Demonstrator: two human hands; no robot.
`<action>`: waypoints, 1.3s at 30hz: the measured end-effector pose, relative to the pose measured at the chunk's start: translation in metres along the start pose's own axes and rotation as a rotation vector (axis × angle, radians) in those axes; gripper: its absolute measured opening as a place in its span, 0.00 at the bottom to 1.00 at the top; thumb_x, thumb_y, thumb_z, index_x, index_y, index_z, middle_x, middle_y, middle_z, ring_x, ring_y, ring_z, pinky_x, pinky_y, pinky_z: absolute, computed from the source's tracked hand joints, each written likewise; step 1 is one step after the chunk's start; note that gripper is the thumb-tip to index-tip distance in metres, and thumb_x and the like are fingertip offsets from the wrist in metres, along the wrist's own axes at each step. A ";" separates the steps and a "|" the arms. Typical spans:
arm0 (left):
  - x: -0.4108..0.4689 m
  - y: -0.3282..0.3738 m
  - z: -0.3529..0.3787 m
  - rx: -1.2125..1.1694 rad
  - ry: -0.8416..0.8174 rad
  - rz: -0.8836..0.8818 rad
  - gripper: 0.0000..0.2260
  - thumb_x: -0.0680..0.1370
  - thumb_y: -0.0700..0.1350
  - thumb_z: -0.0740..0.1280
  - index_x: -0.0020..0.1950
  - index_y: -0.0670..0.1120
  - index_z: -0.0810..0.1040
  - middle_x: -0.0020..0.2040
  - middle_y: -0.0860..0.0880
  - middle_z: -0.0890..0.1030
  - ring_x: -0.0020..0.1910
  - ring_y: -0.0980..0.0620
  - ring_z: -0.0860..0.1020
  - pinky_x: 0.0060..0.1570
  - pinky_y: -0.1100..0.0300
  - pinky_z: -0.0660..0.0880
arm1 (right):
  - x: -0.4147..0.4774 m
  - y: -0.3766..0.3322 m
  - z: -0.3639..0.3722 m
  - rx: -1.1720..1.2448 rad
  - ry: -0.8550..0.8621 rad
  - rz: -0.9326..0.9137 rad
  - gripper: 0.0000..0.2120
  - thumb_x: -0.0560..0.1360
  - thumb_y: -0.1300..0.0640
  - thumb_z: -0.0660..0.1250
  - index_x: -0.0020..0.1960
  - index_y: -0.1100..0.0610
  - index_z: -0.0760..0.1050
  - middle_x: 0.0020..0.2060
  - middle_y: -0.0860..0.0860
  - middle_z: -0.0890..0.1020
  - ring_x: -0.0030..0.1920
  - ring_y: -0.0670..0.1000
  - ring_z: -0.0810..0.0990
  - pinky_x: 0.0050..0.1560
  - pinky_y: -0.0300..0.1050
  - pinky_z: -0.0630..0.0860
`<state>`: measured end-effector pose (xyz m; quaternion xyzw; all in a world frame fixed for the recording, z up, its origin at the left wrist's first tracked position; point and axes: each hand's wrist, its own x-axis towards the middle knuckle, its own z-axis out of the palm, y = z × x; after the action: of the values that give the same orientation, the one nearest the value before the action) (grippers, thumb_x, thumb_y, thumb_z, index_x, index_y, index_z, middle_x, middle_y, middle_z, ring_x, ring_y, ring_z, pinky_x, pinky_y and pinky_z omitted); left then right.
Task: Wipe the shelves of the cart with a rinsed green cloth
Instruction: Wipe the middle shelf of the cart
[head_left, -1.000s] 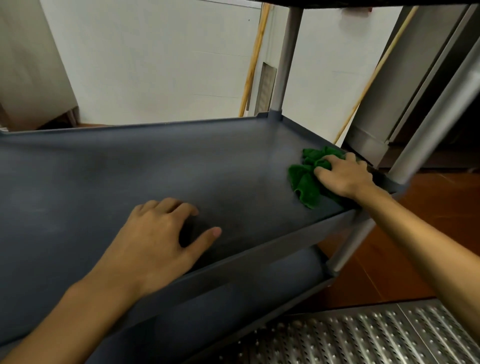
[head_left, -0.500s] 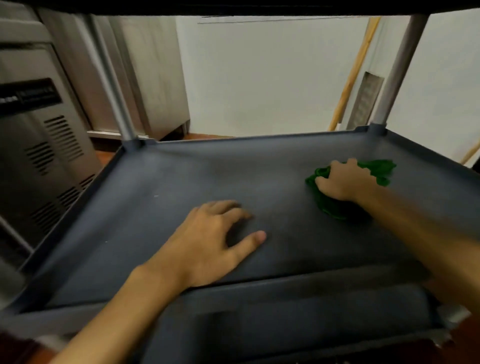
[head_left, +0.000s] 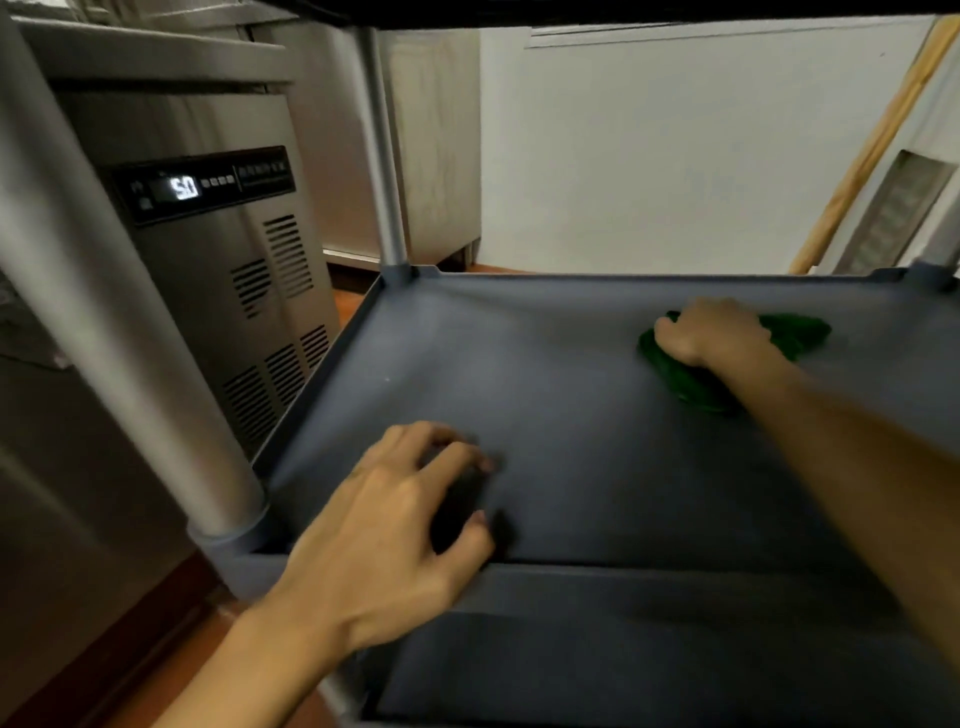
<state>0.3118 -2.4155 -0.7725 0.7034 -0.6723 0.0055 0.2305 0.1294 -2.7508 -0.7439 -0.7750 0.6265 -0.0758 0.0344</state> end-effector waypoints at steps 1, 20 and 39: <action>0.000 -0.001 -0.001 -0.001 -0.004 0.010 0.19 0.75 0.60 0.61 0.63 0.56 0.77 0.63 0.56 0.74 0.64 0.53 0.73 0.63 0.53 0.73 | -0.001 -0.015 0.002 0.009 -0.002 -0.033 0.25 0.80 0.41 0.54 0.57 0.62 0.75 0.56 0.63 0.78 0.52 0.64 0.78 0.57 0.56 0.77; 0.000 0.002 0.004 -0.091 0.248 -0.011 0.18 0.74 0.56 0.62 0.62 0.53 0.78 0.63 0.54 0.75 0.63 0.52 0.74 0.64 0.58 0.70 | -0.039 -0.210 0.025 0.389 -0.263 -0.531 0.16 0.74 0.47 0.62 0.55 0.54 0.79 0.56 0.56 0.77 0.58 0.59 0.75 0.59 0.54 0.72; 0.009 -0.002 0.020 0.073 0.665 0.001 0.17 0.79 0.49 0.61 0.58 0.38 0.78 0.57 0.41 0.73 0.51 0.43 0.75 0.48 0.47 0.73 | -0.144 -0.174 -0.005 0.364 -0.550 -0.955 0.09 0.76 0.65 0.62 0.38 0.59 0.74 0.34 0.54 0.77 0.34 0.50 0.75 0.35 0.40 0.70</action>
<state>0.3082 -2.4308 -0.7879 0.6705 -0.5602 0.2589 0.4119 0.2674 -2.5735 -0.7243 -0.9445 0.1523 0.0150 0.2907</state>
